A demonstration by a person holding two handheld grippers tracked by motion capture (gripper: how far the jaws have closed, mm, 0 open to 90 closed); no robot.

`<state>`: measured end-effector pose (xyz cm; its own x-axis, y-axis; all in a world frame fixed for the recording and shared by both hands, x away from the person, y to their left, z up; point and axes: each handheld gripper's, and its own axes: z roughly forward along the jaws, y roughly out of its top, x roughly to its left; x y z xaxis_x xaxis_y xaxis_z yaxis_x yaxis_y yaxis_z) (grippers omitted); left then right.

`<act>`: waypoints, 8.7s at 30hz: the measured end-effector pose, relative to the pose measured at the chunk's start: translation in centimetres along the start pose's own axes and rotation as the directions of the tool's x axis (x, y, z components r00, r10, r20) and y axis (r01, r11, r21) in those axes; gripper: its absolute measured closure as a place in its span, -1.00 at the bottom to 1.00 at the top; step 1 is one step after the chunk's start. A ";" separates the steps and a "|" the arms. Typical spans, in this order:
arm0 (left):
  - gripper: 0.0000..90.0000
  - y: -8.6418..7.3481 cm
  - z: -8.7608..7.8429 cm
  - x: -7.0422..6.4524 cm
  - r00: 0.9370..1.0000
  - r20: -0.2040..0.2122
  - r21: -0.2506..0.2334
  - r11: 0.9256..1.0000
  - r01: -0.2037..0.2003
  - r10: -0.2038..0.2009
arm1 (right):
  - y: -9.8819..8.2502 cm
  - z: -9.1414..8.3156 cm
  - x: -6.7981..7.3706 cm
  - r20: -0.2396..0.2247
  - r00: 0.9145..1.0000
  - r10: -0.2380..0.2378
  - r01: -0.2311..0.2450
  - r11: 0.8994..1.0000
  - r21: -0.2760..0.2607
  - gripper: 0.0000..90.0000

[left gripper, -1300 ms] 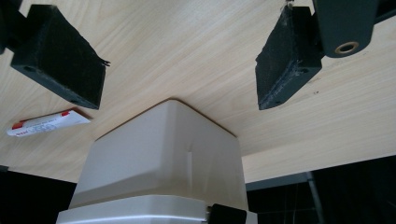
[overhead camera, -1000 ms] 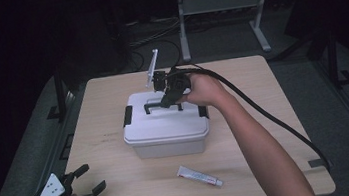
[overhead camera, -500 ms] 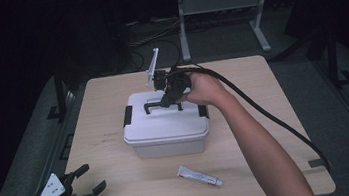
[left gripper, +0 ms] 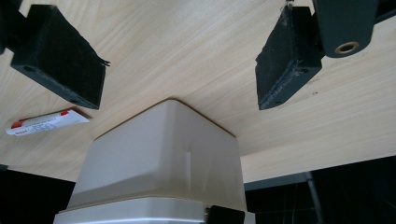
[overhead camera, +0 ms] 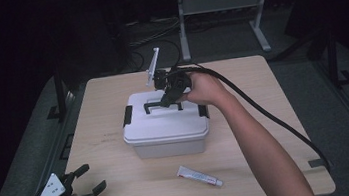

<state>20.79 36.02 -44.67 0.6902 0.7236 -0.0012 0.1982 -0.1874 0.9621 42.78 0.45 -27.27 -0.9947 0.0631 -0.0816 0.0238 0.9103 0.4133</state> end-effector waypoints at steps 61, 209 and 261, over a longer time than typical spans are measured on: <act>-0.65 0.0 -0.1 0.0 1.000 -0.004 0.008 1.000 -0.008 0.008 | -6.8 -10.5 2.4 0.136 0.987 0.084 -0.067 0.990 -0.127 0.88; -0.65 0.1 0.5 -0.5 0.999 -0.013 0.043 0.998 -0.038 0.038 | -30.5 -1.3 8.0 0.127 0.885 0.447 -0.426 0.890 -0.162 0.60; -0.65 0.2 0.4 -0.5 0.999 -0.012 0.029 0.999 -0.034 0.034 | -19.2 1.3 17.1 0.025 0.975 0.221 -0.209 0.946 -0.247 0.04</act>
<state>20.70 35.37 -44.62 0.6883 0.7246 0.0346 0.1952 -0.2310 0.9532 25.46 -15.42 -37.76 -0.9618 0.2734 -0.0108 0.2053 0.7473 0.6319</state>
